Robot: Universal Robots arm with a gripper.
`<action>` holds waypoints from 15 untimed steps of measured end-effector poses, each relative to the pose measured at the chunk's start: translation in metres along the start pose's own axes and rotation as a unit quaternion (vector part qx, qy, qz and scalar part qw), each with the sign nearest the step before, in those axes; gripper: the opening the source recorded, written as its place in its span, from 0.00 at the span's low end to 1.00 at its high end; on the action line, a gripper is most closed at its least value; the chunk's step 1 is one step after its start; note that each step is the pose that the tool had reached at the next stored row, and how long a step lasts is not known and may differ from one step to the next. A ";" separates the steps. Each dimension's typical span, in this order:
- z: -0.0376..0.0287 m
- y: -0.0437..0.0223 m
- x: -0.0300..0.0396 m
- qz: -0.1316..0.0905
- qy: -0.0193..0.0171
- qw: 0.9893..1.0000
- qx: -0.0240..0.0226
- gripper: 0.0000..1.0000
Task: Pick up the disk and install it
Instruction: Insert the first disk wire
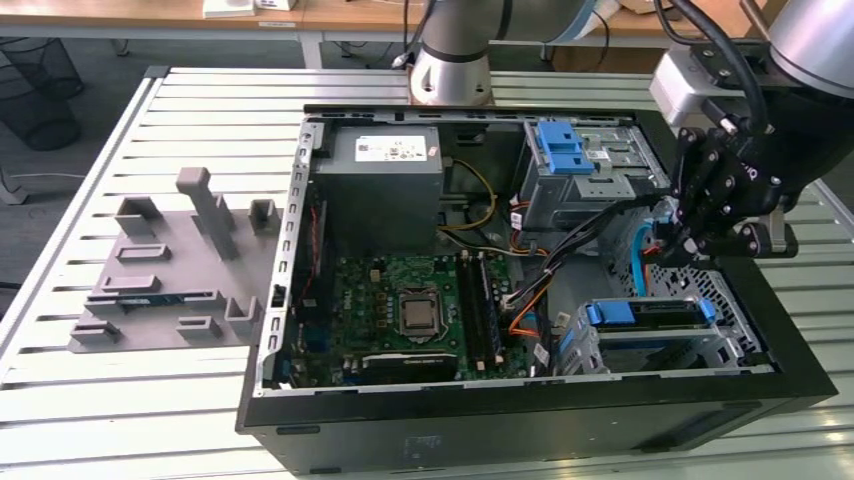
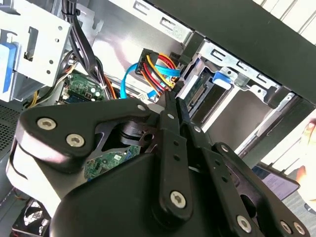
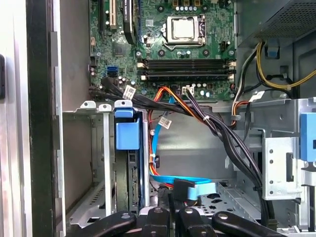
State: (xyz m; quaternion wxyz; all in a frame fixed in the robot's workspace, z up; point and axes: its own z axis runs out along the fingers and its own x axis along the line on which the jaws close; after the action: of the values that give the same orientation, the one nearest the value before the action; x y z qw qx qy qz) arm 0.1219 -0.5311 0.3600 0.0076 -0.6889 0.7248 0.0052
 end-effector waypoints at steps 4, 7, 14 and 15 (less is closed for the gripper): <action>0.0003 0.0000 0.0000 0.000 0.000 1.000 0.003 0.17; 0.0006 0.0000 0.0000 0.000 0.001 1.000 0.005 0.18; 0.0033 0.0001 0.0001 0.000 0.003 1.000 0.009 0.25; 0.0044 0.0001 0.0001 0.000 0.002 1.000 0.011 0.25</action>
State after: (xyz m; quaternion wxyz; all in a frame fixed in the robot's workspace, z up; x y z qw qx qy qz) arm 0.1219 -0.5311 0.3557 0.0133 -0.6889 0.7248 -0.0044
